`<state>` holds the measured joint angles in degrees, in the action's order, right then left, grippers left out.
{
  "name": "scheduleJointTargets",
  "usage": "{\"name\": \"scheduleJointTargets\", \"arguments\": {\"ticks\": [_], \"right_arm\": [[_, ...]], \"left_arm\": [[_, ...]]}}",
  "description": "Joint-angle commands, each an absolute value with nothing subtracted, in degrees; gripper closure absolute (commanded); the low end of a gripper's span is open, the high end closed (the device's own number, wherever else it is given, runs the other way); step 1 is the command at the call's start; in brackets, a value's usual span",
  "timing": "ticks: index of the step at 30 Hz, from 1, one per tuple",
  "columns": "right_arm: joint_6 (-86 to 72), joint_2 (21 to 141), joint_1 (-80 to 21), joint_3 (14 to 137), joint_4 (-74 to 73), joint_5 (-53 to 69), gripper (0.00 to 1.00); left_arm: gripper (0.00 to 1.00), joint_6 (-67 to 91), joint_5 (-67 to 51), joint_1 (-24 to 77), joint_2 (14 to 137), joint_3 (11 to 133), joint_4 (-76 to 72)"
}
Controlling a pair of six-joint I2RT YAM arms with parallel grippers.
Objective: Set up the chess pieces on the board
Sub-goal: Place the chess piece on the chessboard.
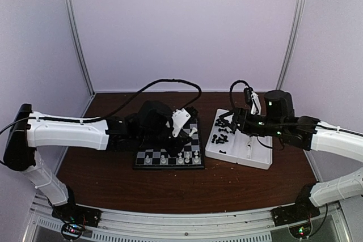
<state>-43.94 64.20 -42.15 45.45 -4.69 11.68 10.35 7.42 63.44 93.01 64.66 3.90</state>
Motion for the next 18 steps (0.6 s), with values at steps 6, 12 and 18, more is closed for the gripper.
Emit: {"name": "scheduleJointTargets", "arguments": {"ticks": [6, 12, 18], "right_arm": [[-36.66, 63.43, -41.36, 44.55, -7.16, 6.44, 0.29], [-36.79, 65.99, -40.79, 44.65, -5.18, 8.45, 0.30], [-37.43, 67.22, -40.52, 44.30, -3.85, 10.03, 0.30]], "left_arm": [[0.99, 17.58, 7.97, 63.12, 80.53, 66.85, 34.06], [0.99, 23.45, 5.73, 60.63, 78.86, 72.27, 51.71], [0.98, 25.71, -7.56, 48.22, 79.48, 74.15, 56.37]]}}
